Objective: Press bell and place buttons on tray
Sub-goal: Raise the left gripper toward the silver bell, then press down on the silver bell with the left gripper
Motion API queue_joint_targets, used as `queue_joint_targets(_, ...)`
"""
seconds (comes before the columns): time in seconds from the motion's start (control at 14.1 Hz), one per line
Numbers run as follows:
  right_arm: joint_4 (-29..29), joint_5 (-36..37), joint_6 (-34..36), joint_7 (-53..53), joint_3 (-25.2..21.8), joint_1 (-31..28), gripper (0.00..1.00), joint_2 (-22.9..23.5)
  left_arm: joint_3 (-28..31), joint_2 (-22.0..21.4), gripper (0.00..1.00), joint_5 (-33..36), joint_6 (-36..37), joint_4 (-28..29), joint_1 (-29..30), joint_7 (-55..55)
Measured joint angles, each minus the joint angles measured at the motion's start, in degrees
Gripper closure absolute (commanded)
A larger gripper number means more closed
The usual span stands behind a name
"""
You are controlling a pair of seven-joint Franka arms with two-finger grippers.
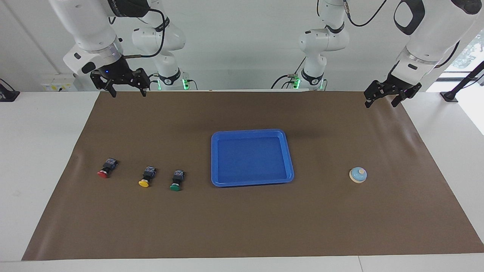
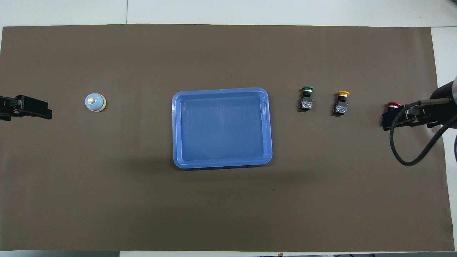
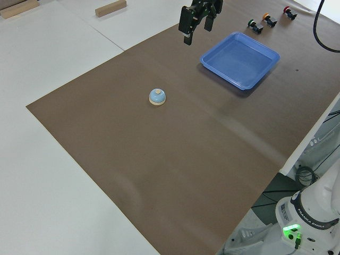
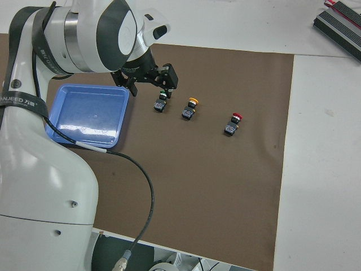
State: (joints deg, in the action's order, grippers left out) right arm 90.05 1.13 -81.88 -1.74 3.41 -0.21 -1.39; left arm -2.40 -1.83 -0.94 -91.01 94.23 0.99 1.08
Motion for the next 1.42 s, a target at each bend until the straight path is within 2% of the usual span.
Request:
queue_joint_targets(0.71, 0.00, 0.00, 0.00, 0.00, -0.01, -0.02, 0.00, 0.00, 0.10, 0.02, 0.00, 0.00, 0.10, 0.00, 0.01, 0.01)
queue_joint_targets(0.78, 0.00, 0.00, 0.00, 0.00, -0.01, -0.02, 0.00, 0.00, 0.13, 0.05, 0.21, 0.00, 0.10, 0.01, 0.01, 0.01)
queue_joint_targets(0.92, 0.00, 0.00, 0.00, 0.00, -0.01, -0.02, 0.00, 0.00, 0.16, 0.28, 0.85, 0.00, 0.01, 0.08, 0.01, 0.01)
queue_joint_targets(0.99, 0.00, 0.00, 0.00, 0.00, -0.01, -0.02, 0.00, 0.00, 0.16, 0.54, 1.00, 0.00, -0.29, 0.26, 0.01, 0.01)
queue_joint_targets(1.21, 0.00, 0.00, 0.00, 0.00, -0.01, -0.02, 0.00, 0.00, 0.19, 2.98, 1.00, 0.00, -4.83, 1.82, 0.02, 0.00)
queue_joint_targets(1.42, 0.00, 0.00, 0.00, 0.00, -0.01, -0.02, 0.00, 0.00, 0.28, 9.20, 1.00, 0.00, -13.51, 2.20, 0.07, 0.01)
